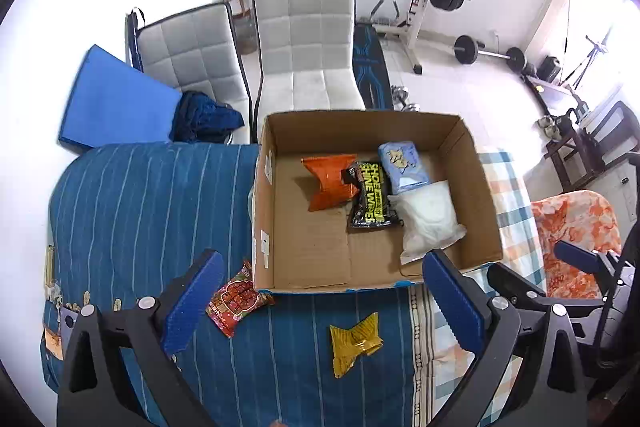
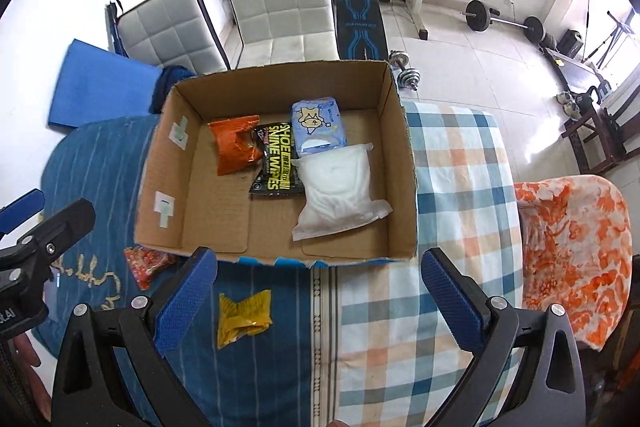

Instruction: Organize soft objects

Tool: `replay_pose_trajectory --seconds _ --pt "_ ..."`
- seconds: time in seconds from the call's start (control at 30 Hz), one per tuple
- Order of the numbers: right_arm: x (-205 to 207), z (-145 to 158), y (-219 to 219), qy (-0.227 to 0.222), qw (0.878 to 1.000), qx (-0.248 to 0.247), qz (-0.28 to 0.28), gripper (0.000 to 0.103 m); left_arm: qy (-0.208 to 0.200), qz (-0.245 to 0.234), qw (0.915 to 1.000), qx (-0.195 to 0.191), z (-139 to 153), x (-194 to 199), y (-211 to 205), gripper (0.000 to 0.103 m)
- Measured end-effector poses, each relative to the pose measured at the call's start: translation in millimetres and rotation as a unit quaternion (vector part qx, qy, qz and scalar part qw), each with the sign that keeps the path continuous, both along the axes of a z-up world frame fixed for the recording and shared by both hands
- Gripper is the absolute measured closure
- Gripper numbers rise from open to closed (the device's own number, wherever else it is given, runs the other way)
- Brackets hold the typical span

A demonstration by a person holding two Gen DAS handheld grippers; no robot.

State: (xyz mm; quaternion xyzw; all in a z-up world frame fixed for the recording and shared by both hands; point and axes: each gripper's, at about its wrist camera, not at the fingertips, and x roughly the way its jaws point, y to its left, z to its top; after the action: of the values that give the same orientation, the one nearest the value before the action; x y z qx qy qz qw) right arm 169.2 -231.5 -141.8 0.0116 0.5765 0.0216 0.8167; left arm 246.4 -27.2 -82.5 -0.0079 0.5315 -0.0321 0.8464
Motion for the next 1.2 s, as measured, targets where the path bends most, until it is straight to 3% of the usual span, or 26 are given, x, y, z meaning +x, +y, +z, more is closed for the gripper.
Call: replay_pose_trajectory --seconds 0.2,0.33,0.5,0.57,0.63,0.77,0.9,0.97,1.07,1.1,1.2 --pt "-17 15 -1 -0.010 1.000 0.015 -0.003 0.000 -0.023 -0.001 0.9997 -0.002 17 -14 1 0.001" --pt "-28 6 1 0.007 0.999 0.032 -0.004 0.000 -0.013 0.019 0.9997 -0.009 10 -22 18 0.001" --pt "-46 -54 14 0.087 0.994 0.070 -0.018 0.000 0.027 0.067 0.9974 0.002 -26 -47 57 0.001" --pt "-51 -90 21 0.131 0.985 0.105 -0.036 0.000 0.057 0.091 0.9942 0.013 -51 -59 78 0.001" --pt "-55 -128 28 0.178 0.971 0.143 -0.072 0.000 0.091 0.118 0.9886 0.022 -77 -68 97 0.001" --pt "-58 -186 37 0.226 0.940 0.203 -0.158 0.001 0.134 0.166 0.9767 0.022 -114 -86 132 0.001" --pt "-57 -221 53 0.241 0.920 0.227 -0.208 0.009 0.154 0.190 0.9690 0.033 -136 -97 152 0.001" --pt "-55 -232 63 0.243 0.919 0.221 -0.218 0.017 0.164 0.192 0.9668 0.040 -144 -98 157 0.001" --pt "-55 -243 73 0.253 0.920 0.201 -0.221 0.036 0.178 0.177 0.9665 0.055 -154 -94 157 0.001" --pt "-53 -246 74 0.259 0.920 0.199 -0.219 0.051 0.181 0.170 0.9671 0.057 -157 -91 156 0.001" --pt "-59 -252 74 0.276 0.921 0.192 -0.199 0.056 0.196 0.135 0.9698 0.056 -166 -78 150 0.001"
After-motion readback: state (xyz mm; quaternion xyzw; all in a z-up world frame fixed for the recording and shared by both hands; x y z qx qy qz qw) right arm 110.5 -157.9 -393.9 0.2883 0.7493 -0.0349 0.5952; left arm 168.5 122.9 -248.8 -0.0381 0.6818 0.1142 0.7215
